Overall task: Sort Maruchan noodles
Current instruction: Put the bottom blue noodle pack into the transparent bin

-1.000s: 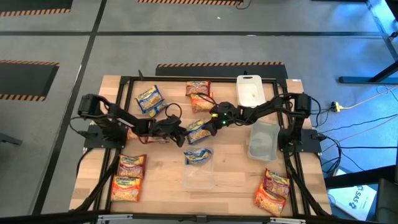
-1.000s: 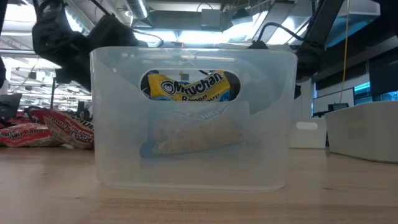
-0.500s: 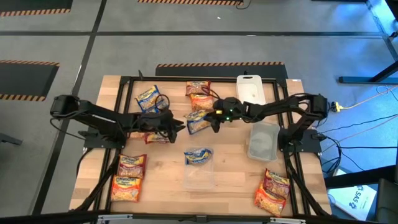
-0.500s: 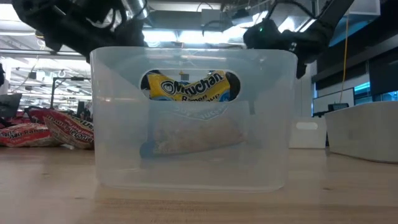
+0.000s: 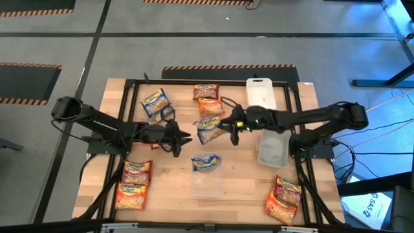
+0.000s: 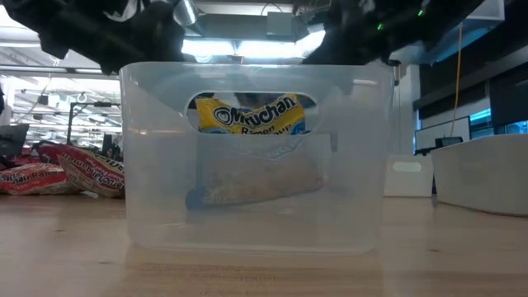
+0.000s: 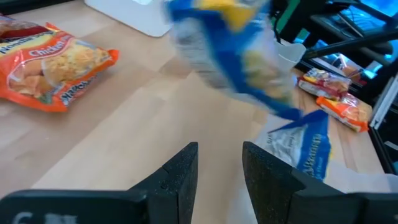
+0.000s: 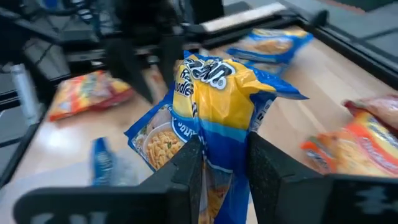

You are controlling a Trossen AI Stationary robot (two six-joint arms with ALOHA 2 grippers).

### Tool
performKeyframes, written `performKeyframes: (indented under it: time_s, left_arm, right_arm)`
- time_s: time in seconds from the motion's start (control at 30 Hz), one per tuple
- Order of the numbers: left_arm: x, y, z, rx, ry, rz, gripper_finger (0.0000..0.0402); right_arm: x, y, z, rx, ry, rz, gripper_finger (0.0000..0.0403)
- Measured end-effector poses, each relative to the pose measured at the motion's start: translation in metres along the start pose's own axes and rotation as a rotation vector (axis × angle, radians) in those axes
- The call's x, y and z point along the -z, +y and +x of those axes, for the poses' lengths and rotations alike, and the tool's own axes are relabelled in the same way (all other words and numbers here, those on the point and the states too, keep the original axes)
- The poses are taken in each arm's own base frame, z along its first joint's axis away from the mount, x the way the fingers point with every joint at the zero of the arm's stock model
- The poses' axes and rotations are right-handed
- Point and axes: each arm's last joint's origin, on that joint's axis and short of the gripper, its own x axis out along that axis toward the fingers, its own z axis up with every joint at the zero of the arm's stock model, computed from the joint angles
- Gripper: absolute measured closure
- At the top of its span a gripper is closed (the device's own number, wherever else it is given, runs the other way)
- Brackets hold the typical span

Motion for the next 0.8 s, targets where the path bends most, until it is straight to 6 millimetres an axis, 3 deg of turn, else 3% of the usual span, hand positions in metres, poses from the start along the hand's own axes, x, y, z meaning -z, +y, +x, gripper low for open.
performKeyframes:
  time_s: [0.43,0.63,0.8]
  left_arm:
    - [0.017,-0.028,-0.013,0.066,0.015,-0.024,0.0282]
    - [0.023,-0.036,-0.019,0.048,-0.011,-0.012,0.0282]
    - [0.025,-0.039,-0.021,0.042,-0.02,-0.018,0.0282]
  right_arm:
    - [0.031,0.1,-0.017,0.017,-0.06,-0.123,0.0316]
    - [0.058,0.138,-0.008,0.004,-0.127,-0.164,0.0316]
    - [0.087,0.154,0.006,0.089,-0.169,-0.172,0.0315]
